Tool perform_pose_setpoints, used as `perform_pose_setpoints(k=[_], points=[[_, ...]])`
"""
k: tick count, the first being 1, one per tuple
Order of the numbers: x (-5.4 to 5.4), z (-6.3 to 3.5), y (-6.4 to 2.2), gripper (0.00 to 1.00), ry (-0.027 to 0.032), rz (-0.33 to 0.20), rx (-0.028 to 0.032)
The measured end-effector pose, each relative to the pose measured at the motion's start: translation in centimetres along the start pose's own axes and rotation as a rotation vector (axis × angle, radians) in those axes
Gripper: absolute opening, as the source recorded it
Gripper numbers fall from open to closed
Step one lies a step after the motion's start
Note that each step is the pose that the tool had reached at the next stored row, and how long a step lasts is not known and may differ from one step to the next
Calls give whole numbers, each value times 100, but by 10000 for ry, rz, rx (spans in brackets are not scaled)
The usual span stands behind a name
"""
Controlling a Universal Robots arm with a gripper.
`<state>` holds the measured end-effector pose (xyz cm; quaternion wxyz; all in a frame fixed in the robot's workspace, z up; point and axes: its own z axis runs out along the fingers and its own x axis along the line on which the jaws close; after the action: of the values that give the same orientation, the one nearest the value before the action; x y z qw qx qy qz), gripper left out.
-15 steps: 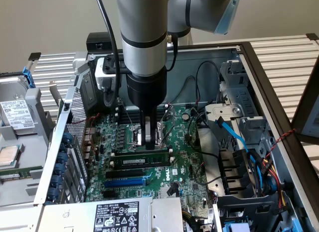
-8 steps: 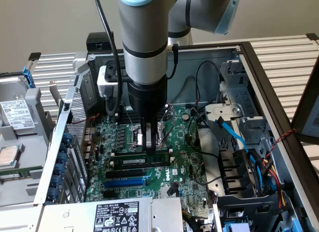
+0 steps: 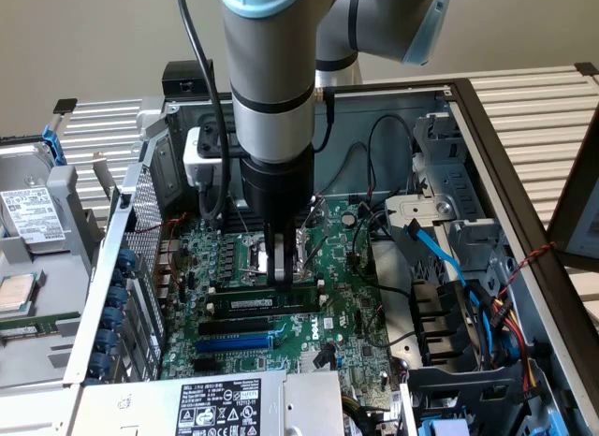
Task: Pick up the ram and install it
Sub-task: 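Press down the ram until it locks into place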
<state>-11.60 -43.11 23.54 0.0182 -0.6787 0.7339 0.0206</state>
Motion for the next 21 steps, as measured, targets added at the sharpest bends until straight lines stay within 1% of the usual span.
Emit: perform_pose_setpoints(k=[4,7,14,17,21], points=[[1,18,0,11,23,0,2],[2,33,0,11,79,0,6],[4,57,0,11,174,0,11],[4,62,0,11,197,0,13],[4,68,0,11,213,0,14]])
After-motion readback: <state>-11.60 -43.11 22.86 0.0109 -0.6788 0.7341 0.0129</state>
